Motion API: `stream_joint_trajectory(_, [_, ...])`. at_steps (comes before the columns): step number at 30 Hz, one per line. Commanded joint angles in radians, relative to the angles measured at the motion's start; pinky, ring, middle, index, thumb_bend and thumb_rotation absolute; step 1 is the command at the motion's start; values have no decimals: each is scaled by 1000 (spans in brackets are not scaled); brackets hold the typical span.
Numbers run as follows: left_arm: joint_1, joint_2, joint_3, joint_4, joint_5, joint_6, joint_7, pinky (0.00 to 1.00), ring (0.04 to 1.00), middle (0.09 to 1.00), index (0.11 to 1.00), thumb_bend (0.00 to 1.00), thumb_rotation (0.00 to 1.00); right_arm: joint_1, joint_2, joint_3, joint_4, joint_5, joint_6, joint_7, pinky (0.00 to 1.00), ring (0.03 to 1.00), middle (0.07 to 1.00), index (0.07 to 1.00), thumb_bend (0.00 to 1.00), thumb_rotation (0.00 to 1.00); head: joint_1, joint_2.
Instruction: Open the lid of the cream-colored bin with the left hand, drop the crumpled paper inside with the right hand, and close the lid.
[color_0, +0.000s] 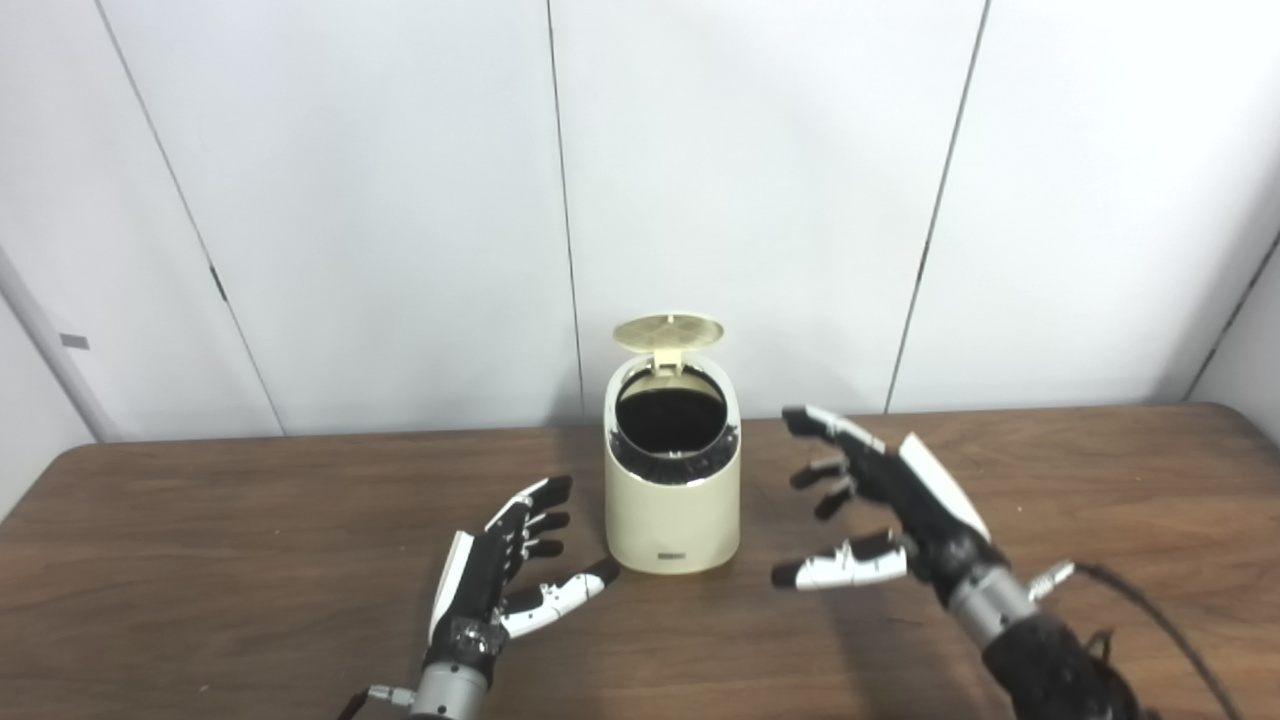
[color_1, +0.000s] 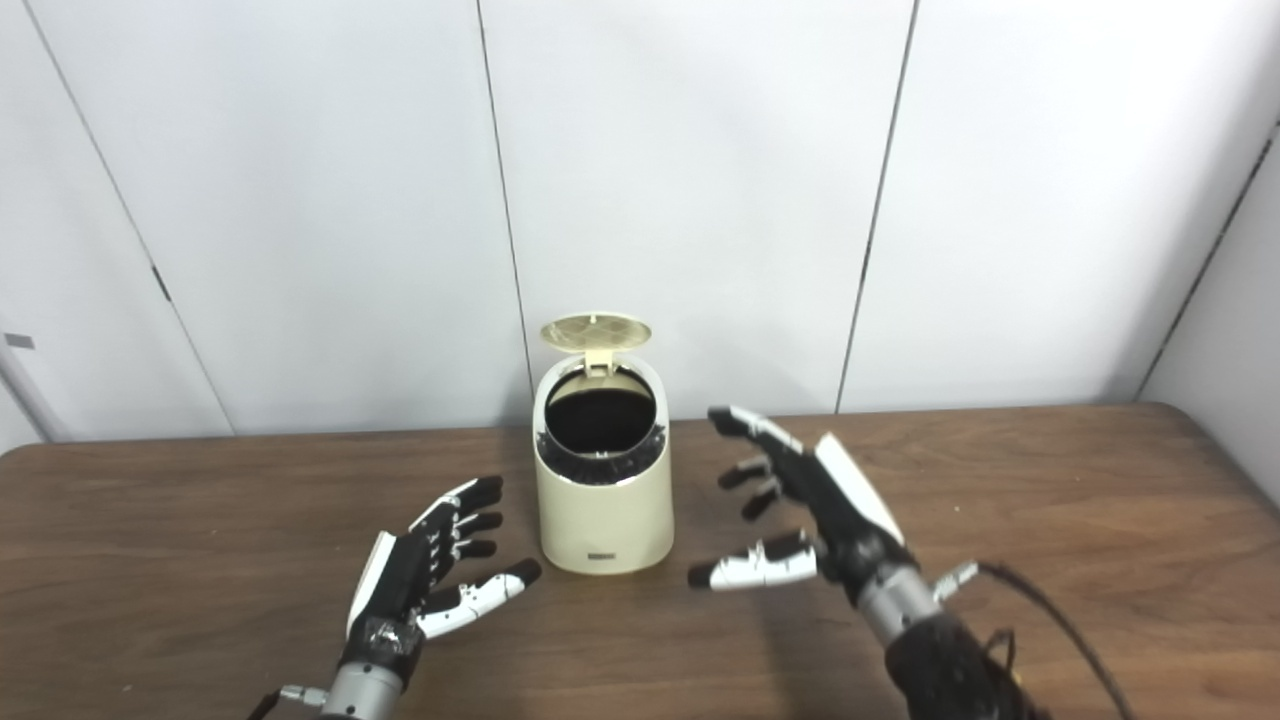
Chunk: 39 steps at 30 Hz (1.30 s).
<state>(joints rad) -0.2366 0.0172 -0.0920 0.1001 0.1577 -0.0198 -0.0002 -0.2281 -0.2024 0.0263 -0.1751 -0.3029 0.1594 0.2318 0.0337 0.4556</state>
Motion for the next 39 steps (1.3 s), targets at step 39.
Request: stream_joint_trajectory(39, [-204,110,14,-188,-5,68,-97,764,903,929,946,861,265,19,52,-2,74,98,-180,-140,569,732,882,875,869,113,11,2])
